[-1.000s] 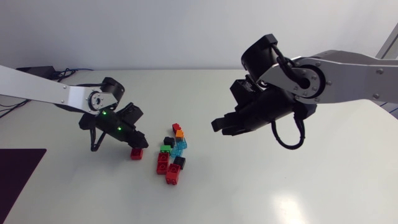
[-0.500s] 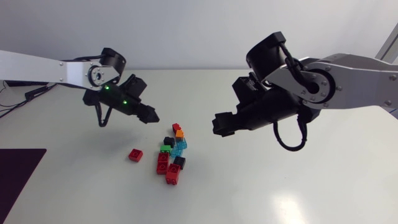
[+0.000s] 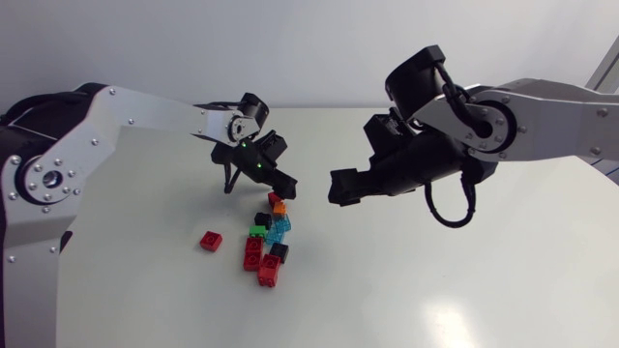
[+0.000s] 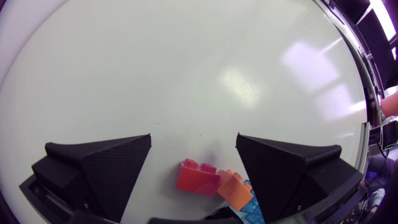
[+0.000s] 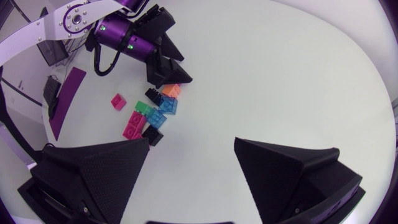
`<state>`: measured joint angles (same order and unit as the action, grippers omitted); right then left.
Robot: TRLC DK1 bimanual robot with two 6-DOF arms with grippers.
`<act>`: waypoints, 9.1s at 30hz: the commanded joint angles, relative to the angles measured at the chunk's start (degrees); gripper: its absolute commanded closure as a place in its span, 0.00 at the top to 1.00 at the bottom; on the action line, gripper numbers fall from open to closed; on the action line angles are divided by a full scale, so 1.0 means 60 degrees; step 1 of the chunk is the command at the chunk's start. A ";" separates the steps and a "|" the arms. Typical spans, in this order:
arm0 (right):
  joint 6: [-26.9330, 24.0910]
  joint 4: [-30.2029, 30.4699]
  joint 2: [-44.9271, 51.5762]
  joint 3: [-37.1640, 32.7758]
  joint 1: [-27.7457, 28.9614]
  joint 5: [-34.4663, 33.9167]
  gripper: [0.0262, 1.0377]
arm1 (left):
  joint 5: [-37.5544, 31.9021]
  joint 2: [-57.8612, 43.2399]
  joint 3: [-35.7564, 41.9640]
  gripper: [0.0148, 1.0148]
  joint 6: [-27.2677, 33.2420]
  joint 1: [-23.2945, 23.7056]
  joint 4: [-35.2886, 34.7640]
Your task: Sort duplo bricks by size, large to the right and small to the left
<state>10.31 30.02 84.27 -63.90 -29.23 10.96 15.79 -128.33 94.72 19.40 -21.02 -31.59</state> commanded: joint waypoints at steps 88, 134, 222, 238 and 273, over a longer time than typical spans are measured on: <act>0.0187 0.0885 -0.2502 0.1114 0.0815 0.0136 0.96 | -0.0772 0.2917 -0.4785 0.24 0.3242 -0.0160 0.0783; 0.0392 0.1178 -0.2883 0.1143 0.0390 0.0092 0.96 | -0.0830 0.3137 -0.5518 0.27 0.2905 0.0046 0.1501; 0.0641 0.1383 -0.3820 0.1626 0.0068 0.0048 0.96 | -0.1152 0.5744 -0.8667 0.27 0.1337 -0.0745 0.3098; 0.0655 0.1325 -0.3864 0.1714 0.0082 0.0048 0.96 | -0.1035 0.6653 -0.7539 0.27 0.0576 -0.2474 0.2233; 0.0655 0.1295 -0.3732 0.1641 0.0053 0.0048 0.96 | -0.1372 0.3767 -0.6499 0.27 0.1264 -0.1009 0.3215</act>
<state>12.88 37.36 61.71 -54.94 -28.40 11.57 7.64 -108.36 57.71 25.69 -28.18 -12.40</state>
